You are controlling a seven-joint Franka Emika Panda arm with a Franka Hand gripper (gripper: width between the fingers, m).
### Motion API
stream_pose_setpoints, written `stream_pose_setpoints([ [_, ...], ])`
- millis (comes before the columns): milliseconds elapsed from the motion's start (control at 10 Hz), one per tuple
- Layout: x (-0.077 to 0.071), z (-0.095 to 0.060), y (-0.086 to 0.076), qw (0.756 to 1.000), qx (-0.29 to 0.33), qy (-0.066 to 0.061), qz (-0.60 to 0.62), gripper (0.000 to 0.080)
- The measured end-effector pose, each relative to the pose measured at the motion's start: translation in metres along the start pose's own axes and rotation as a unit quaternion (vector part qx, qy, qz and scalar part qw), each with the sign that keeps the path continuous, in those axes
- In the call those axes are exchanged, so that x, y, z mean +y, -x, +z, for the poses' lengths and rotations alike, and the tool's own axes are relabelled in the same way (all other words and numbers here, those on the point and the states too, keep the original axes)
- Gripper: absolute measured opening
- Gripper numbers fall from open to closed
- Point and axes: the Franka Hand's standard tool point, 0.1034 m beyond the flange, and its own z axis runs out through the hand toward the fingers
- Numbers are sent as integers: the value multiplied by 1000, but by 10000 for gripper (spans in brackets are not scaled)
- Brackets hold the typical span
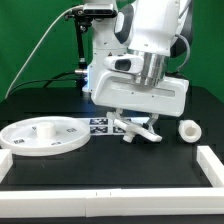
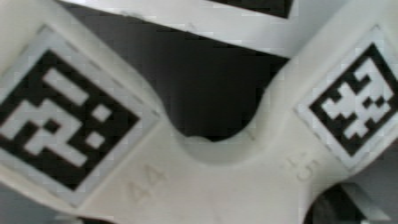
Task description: Assemble round table
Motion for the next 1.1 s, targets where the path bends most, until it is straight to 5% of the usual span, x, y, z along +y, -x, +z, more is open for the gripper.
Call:
stream_pose_setpoints([
  [100,0,0,0,1000,0,0,0,588],
  [400,2,-2,1,1000,-6,-2,-12,646],
  [800,27,-60,-5,998,-29,-64,-2,648],
  [1100,67,-70,-23,997,-33,-70,-26,648],
])
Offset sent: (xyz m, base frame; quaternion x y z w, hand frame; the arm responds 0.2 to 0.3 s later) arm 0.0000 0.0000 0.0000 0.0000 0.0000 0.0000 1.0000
